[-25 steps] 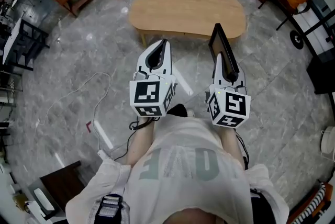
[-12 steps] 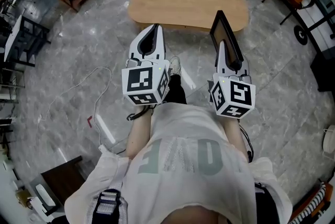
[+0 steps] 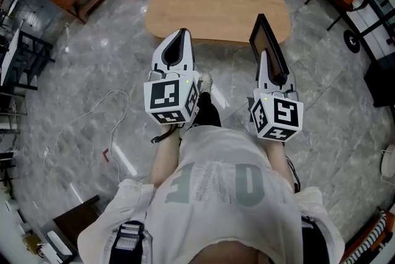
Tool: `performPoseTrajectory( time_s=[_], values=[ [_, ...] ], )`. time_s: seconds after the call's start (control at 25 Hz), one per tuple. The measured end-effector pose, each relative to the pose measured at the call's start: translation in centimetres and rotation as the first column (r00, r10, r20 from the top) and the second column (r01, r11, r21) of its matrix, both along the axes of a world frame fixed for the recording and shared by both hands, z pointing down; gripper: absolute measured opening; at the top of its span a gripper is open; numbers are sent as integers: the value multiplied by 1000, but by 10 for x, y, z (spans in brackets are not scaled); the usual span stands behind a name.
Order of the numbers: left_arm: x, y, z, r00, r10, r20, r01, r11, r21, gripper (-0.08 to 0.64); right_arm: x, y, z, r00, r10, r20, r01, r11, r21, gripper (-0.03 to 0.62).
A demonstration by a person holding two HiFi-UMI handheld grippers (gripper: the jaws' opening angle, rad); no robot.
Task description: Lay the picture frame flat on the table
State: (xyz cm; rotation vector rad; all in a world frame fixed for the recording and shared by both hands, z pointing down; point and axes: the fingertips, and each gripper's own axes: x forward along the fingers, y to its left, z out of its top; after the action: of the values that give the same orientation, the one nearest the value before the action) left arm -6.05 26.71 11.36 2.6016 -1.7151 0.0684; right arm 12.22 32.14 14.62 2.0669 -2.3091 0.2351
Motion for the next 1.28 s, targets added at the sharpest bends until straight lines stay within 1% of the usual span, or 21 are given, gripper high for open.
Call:
performPoseTrajectory(
  time_s=[0.16,0.4,0.64,0.92,1.12,1.28],
  values=[
    [-1,-38,12,1000,21,-5,-21,999,-26,11,-3,-34,8,1000,18,-7,-18,1000,-23,17],
    [-2,-115,26,998,64,-11,-64,996,-68,10,-10,-101,22,999,50,-11,-51,996,-69,17],
    [-7,-203,22,993,119,-9,-119,989,-85,11,-22,-188,26,996,92,-10,-93,989,-115,17],
    [-29,-307,8,987,158,-14,-158,984,-85,10,-50,-290,5,993,112,-41,-117,986,-119,17],
    [-33,-358,4,981,194,-21,-195,978,-79,11,-65,-334,1,990,127,-55,-133,983,-123,17],
    [-35,-380,7,974,222,-40,-225,971,-81,9,-71,-351,1,987,150,-53,-156,979,-134,17]
  ],
)
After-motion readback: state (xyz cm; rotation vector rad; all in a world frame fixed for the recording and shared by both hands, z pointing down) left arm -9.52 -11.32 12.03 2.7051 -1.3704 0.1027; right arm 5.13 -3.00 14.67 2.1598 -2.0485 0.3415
